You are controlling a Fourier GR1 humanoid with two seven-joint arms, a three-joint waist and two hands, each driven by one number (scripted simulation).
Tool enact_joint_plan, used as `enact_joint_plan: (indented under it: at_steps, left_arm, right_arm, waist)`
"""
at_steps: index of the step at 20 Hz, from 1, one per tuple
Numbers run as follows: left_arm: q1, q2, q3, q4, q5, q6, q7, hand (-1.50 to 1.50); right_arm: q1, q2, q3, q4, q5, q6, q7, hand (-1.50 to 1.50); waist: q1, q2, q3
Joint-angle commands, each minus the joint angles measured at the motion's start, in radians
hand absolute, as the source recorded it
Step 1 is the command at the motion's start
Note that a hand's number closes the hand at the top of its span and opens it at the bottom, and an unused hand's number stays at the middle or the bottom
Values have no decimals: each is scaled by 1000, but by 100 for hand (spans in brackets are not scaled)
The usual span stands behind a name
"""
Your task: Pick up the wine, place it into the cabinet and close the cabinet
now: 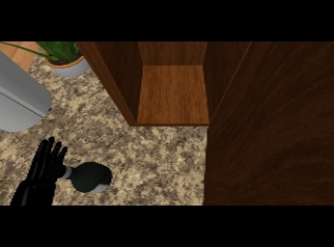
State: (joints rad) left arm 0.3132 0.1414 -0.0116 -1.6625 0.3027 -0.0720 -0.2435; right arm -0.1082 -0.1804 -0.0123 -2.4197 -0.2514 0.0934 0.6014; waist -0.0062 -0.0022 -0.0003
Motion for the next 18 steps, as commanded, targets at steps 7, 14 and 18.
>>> enact_joint_plan:
  at_steps: [7,14,18]
  left_arm:
    - [-46,-22,12,141,-40,-29,-86,-150]
    - [-92,-27,25,305,-61,-83,-184,-150]
    - [-123,-16,47,308,-46,-82,-147,-150]
  right_arm:
    - [52,-5,-39,-179,-125,18,84,-150]
    - [41,21,10,-165,-58,-1,76,-150]
    - [81,52,61,-175,-17,7,41,-150]
  waist:
    - [-1,0,0]
    - [0,1,0]
    - [-1,0,0]
